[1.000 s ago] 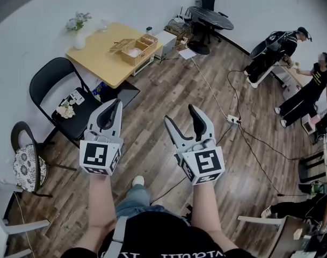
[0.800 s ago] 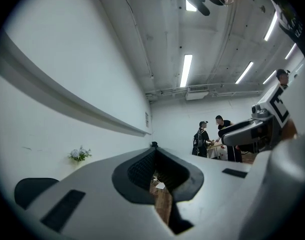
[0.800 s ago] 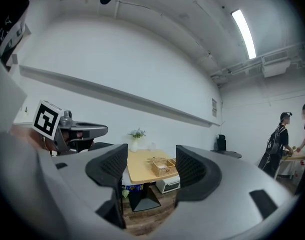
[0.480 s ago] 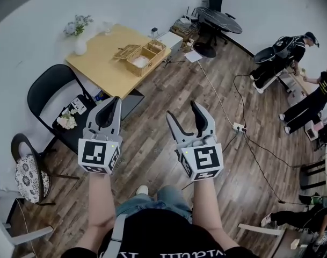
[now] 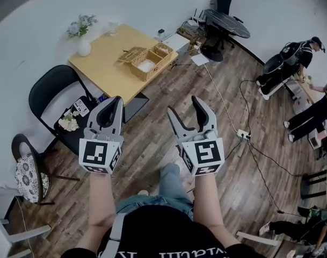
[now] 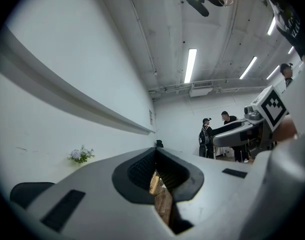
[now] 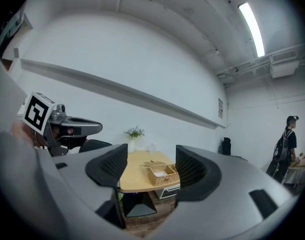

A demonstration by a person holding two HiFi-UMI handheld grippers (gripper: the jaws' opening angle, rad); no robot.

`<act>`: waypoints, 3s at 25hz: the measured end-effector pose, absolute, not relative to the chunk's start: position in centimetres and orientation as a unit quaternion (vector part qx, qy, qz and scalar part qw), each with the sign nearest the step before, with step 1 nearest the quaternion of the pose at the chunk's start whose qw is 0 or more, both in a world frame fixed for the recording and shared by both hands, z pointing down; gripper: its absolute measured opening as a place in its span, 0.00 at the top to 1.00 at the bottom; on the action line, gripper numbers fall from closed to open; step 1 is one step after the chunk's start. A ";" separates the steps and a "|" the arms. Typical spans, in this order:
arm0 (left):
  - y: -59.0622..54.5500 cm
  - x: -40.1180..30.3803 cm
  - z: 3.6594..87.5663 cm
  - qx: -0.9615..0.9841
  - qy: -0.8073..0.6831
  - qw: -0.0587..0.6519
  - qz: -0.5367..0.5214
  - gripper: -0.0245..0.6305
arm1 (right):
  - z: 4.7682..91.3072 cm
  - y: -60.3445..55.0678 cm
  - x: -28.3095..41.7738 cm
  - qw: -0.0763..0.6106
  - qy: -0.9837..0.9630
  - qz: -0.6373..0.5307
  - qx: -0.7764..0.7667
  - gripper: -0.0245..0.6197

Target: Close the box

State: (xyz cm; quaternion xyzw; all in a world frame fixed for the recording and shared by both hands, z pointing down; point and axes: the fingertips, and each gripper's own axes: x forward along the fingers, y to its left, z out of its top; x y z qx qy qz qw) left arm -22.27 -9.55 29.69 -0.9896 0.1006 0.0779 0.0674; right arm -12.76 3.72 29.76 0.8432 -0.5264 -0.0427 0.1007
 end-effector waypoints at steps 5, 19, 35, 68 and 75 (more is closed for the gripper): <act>-11.1 -19.4 29.4 -0.987 0.120 0.069 0.081 0.95 | 30.0 1.6 -9.7 0.099 -0.548 -0.043 0.829 0.48; -14.9 -3.5 27.9 -0.978 0.178 0.082 0.071 0.95 | 29.8 -4.2 8.0 0.092 -0.609 -0.028 0.787 0.49; -19.4 8.5 29.4 -0.960 0.264 0.083 0.039 0.95 | 31.1 -10.4 22.6 0.059 -0.672 -0.007 0.738 0.49; -48.1 9.5 37.7 -0.908 0.419 -0.014 -0.006 0.95 | 44.9 -42.4 25.8 0.241 -0.781 0.132 0.561 0.51; -50.3 10.7 39.9 -0.909 0.415 -0.019 -0.038 0.95 | 50.3 -47.5 25.9 0.284 -0.805 0.208 0.478 0.52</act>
